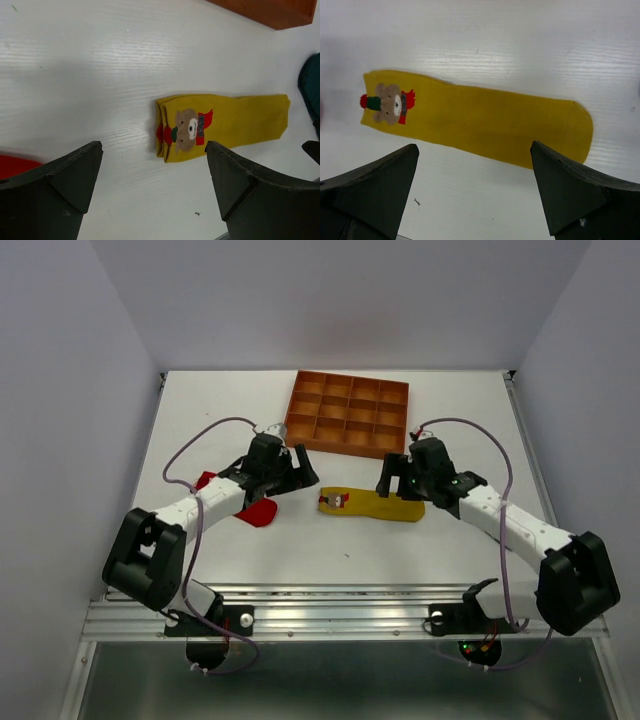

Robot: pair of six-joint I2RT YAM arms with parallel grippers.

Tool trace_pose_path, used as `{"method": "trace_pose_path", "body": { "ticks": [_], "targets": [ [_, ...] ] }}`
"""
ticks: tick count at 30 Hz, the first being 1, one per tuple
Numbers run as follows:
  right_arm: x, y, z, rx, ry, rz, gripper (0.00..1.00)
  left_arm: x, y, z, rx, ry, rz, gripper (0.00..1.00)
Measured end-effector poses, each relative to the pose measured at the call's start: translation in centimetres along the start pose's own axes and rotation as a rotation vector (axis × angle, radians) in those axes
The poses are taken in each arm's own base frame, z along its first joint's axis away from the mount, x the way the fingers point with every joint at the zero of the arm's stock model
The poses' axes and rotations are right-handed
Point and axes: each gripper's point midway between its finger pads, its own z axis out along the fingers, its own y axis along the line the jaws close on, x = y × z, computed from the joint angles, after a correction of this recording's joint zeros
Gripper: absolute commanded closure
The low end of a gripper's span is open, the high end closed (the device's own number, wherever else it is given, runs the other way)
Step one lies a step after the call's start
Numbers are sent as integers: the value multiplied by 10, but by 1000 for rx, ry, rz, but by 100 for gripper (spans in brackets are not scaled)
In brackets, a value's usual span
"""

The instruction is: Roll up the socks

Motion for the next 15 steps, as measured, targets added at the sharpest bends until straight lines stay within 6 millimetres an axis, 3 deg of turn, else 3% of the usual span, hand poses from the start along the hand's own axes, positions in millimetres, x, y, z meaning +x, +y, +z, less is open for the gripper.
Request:
{"method": "trace_pose_path", "body": {
  "ticks": [5,15],
  "targets": [
    [27,6,27,20,100,-30,0,25,2,18,-8,83,4,12],
    [37,0,44,82,132,-10,0,58,-3,47,-24,183,22,35]
  ]
}}
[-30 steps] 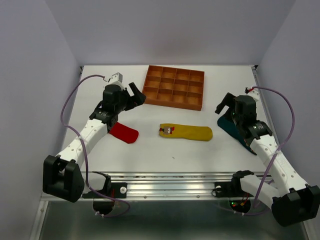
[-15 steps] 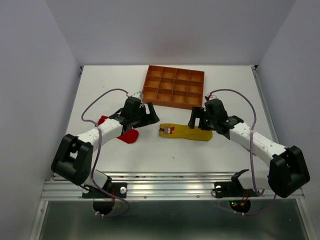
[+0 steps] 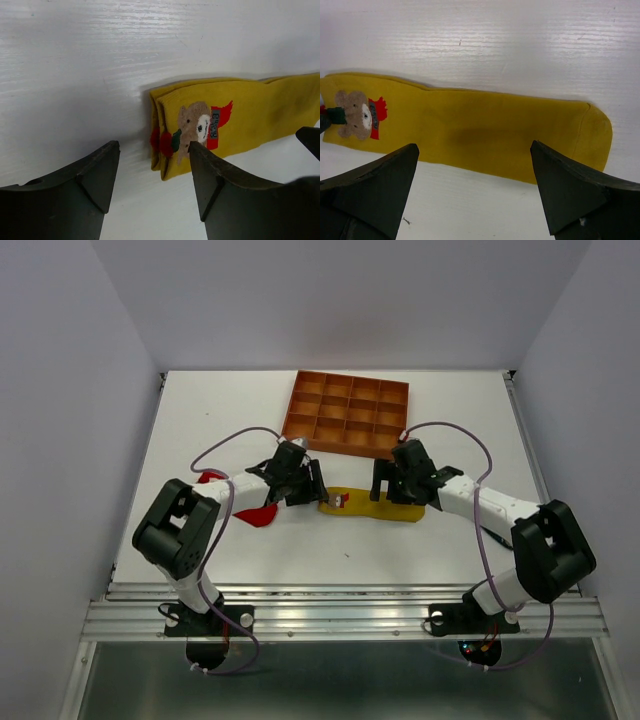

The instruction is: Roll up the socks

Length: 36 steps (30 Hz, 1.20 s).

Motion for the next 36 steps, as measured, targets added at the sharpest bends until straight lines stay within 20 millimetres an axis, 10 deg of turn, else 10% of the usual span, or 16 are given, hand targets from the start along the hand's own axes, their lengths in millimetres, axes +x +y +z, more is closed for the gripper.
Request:
{"method": "trace_pose_path", "body": {
  "ticks": [11,14,24,36],
  "targets": [
    [4,-7,8,42,9,20,0,12,-16,15,17,35,19,73],
    [5,-8,9,47,11,19,0,16,-20,15,22,43,21,100],
    [17,-9,25,62,55,-5,0,12,-9,12,-110,-16,-35,100],
    [17,63,16,-86,-9,-153,0,6,29,-28,-414,-66,-97,100]
  ]
}}
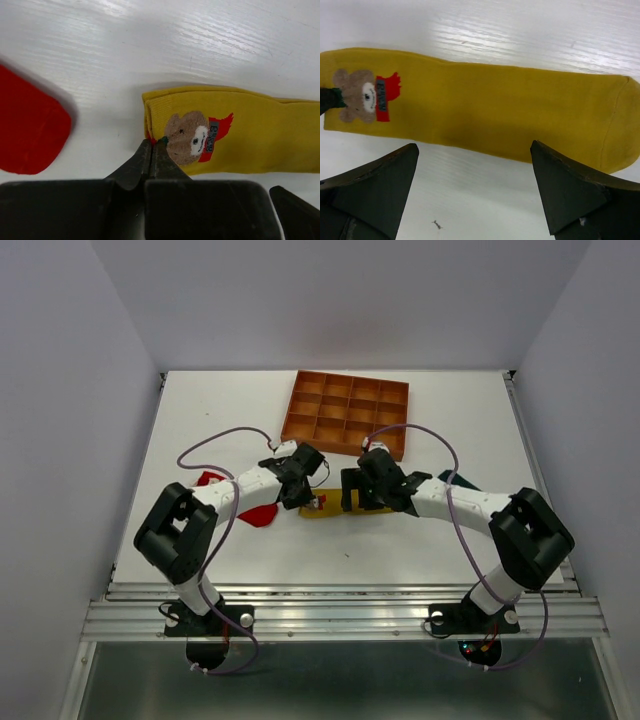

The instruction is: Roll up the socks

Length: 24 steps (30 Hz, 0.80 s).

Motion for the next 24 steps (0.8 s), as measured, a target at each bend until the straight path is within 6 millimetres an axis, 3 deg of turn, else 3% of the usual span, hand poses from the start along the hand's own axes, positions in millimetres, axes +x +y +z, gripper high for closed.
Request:
{"method": "trace_pose_path", "body": {
  "ticks": [3,8,12,18,24],
  "targets": [
    [-5,14,-3,-44,-25,16,0,-4,2,-9,-72,-9,5,100],
    [-19,22,-9,-74,-74,83,0,-11,-17,-15,-146,-21,27,100],
    [-17,12,-11,-18,-78,153,0,6,-17,-13,-167,32,34,100],
    [13,-12,-9,88,-3,195,0,25,-6,-12,-183,75,-17,100],
    [18,-14,1,105,16,179,0,57,10,-10,-149,143,-80,100]
  ]
}}
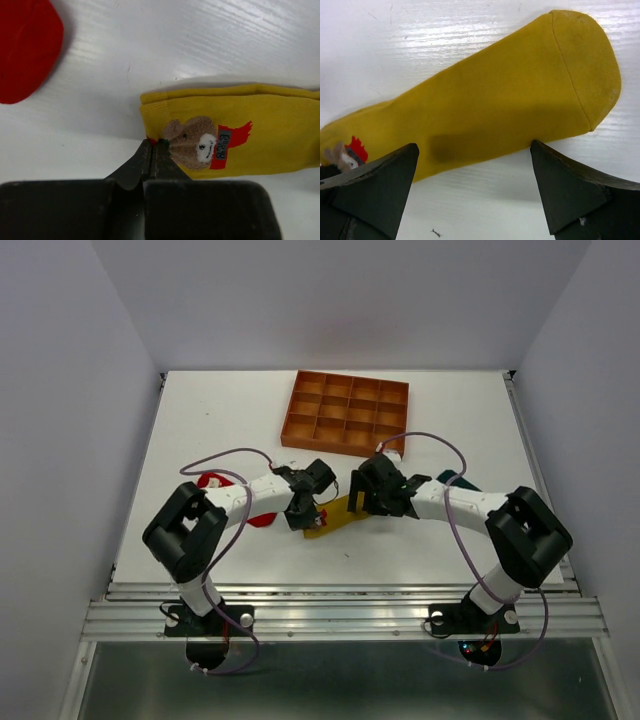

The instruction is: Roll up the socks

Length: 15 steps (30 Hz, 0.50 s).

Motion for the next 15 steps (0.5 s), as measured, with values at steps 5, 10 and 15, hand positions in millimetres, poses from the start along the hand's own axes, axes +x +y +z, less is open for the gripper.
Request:
{"method": "trace_pose_path", "body": {
  "ticks": [5,10,15],
  "targets": [
    [-6,11,17,-7,6,-56,0,11,4,-7,58,18,-65,97],
    [-27,35,35,-49,-27,-118,0,30,7,-12,114,62,-104,21],
    [-37,48,43,-89,-43,-204,0,51,-2,-37,195,74,-74,1]
  ]
}}
